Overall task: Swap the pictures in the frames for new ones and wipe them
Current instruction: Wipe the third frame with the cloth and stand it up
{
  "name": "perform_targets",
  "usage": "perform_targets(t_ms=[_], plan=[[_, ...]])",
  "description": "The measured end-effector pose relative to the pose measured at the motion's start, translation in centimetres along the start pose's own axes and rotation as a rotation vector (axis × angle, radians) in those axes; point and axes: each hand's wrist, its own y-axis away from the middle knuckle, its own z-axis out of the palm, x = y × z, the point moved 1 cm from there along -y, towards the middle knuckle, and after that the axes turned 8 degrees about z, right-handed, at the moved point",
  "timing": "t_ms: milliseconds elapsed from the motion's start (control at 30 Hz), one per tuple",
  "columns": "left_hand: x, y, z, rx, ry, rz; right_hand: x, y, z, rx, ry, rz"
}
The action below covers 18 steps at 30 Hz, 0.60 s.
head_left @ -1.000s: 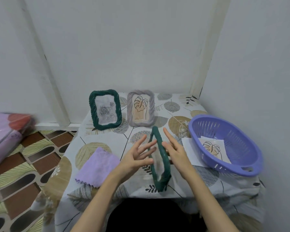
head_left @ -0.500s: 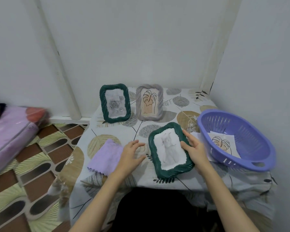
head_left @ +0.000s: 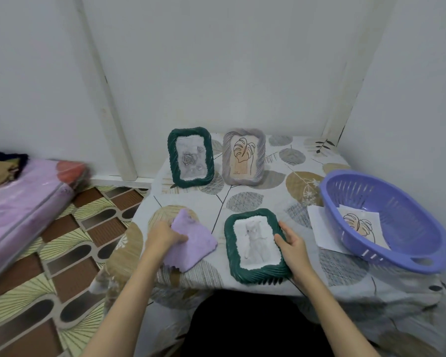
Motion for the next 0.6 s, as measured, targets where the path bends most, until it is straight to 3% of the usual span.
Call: perform_targets(t_ms=[167,300,367,467,600], plan=[[2.2,0.7,-0.7,-0.011,0.196,0.224,0.8,-1.0,-0.3,0.098,0.626,-0.177],[3.5,1.6,-0.7,-0.031,0.509,0.204,1.1,-1.2,-0.5,0.121,0.739,-0.184],[4.1,2.2,-0.3,-0.018,0.717,0.178,0.8,-0.7,-0.2,0.137,0.681,-0.253],[5.2,2.9,0.4,0.025,0.829,0.215,-1.7,1.4,1.3,0.106,0.327,-0.389],[7.0,3.8,1.4,0.014,0.923,0.295,-4.7,2.9,3.9,-0.137,-0.027,-0.205]])
